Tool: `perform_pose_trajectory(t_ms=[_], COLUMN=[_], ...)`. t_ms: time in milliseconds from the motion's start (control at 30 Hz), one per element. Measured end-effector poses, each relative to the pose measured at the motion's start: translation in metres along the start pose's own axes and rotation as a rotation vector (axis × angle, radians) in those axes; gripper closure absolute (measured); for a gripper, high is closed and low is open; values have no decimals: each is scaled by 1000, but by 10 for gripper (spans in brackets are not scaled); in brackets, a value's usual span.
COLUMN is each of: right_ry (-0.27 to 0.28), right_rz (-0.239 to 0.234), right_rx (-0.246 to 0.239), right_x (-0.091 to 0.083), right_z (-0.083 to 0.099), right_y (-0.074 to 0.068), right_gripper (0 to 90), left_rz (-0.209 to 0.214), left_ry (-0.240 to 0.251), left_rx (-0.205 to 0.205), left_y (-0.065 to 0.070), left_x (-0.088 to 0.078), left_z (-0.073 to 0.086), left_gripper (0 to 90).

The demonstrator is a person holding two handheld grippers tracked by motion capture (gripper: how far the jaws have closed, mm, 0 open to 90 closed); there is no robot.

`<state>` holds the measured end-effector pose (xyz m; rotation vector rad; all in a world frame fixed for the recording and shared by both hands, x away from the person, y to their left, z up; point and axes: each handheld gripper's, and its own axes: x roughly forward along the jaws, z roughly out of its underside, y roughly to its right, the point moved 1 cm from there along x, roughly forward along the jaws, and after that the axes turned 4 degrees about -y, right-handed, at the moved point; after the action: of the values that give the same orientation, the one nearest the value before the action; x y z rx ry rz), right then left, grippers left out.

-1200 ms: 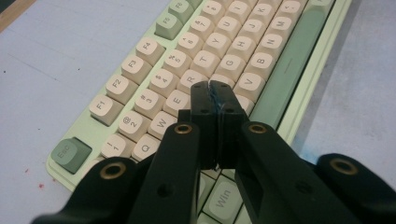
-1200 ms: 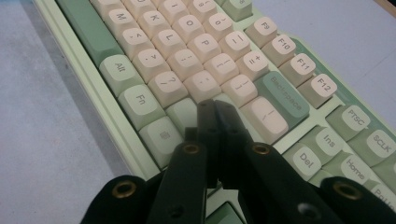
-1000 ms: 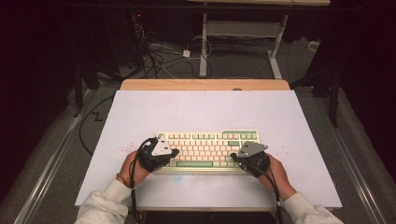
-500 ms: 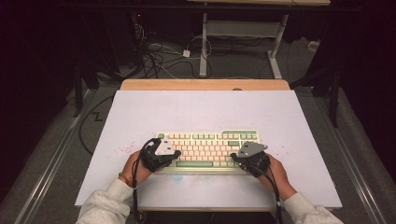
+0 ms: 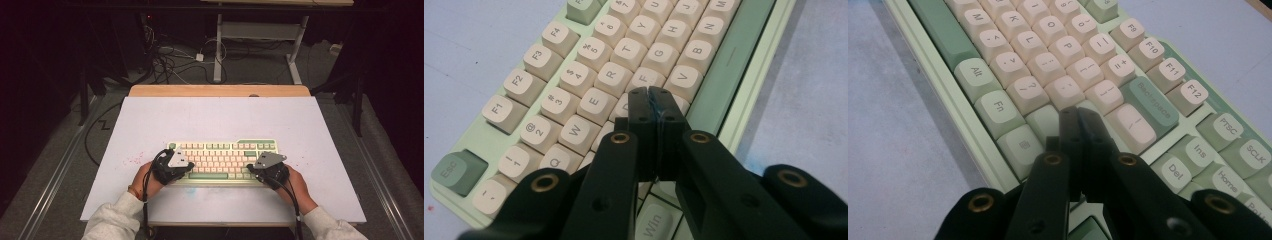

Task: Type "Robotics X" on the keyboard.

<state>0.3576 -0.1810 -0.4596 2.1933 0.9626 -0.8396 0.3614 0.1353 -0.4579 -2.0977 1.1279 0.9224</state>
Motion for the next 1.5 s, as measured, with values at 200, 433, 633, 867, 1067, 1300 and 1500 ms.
perform_pose_trajectory(t_ms=[200, 433, 633, 867, 1067, 1300, 1500], right_ry=[1, 0, -1, -1, -1, 45, 97], right_rz=[1, 3, 5, 4, 0, 13, 26], right_rx=[0, -1, -2, -3, 0, 8, 20], right_x=[0, 0, 0, 0, -2, -11, -19], right_z=[0, 0, 0, 0, 0, -2, -2], right_y=[0, 0, -1, 0, 1, 2, 4], right_gripper=[900, 900, 900, 900, 900, 888, 857], left_rz=[-7, 8, -16, -30, -49, -90, -151], left_ry=[-1, -15, -5, 12, 44, 97, 136], left_rx=[1, -6, 1, -5, -6, -15, -19], left_y=[0, -1, 0, -1, -2, -3, -2], left_x=[0, 3, 1, -2, -8, -16, -20], left_z=[0, 1, 1, 0, -2, -3, -1], left_gripper=[869, 873, 870, 869, 840, 833, 716])
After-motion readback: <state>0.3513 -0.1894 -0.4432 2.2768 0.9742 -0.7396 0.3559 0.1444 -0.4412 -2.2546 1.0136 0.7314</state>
